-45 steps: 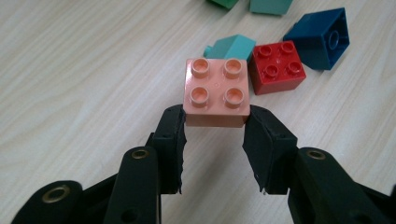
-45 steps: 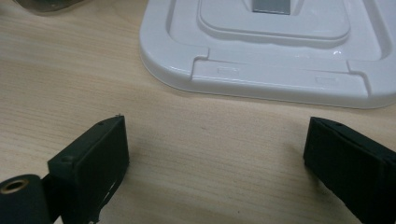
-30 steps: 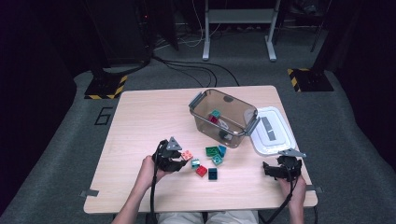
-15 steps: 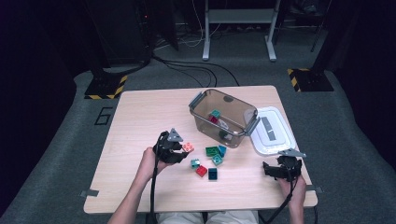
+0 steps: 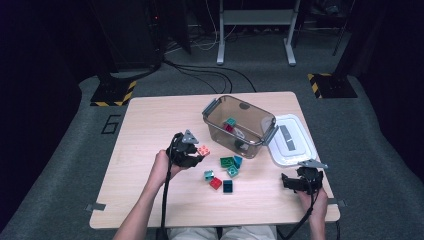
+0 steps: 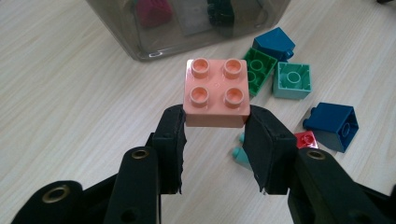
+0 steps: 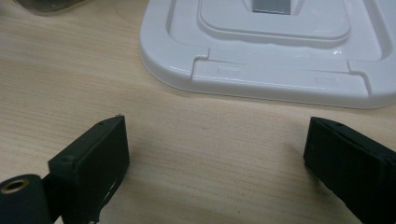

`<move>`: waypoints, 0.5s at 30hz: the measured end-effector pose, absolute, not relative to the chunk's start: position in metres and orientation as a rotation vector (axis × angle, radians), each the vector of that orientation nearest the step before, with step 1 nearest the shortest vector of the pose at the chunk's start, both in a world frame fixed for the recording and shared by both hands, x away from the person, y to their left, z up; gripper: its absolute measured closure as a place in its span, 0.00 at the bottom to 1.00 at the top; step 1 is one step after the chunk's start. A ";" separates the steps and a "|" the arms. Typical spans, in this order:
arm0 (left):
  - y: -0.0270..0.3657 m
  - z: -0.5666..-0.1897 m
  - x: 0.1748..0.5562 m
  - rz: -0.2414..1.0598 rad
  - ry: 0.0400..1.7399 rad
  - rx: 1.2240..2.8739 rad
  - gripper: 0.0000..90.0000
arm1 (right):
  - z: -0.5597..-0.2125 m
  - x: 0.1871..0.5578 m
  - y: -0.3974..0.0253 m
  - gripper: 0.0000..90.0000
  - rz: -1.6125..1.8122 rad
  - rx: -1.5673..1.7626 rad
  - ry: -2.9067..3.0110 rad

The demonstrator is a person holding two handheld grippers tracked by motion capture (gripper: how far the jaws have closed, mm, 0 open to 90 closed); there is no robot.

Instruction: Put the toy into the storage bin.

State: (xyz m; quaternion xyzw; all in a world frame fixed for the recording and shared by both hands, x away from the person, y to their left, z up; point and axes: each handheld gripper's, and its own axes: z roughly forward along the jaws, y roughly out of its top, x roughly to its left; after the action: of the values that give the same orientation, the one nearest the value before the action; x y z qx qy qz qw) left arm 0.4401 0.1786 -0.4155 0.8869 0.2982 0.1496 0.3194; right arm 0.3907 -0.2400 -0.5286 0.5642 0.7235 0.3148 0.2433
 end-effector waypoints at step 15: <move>0.172 -0.392 0.461 0.428 0.785 2.327 0.65 | -0.529 0.391 -0.240 0.07 0.859 1.542 1.976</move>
State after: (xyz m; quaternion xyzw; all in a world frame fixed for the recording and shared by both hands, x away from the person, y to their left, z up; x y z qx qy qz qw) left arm 0.4614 0.1718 -0.3921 0.8848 0.2984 0.1628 0.3187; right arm 0.3907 -0.2400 -0.5286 0.5645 0.7234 0.3144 0.2434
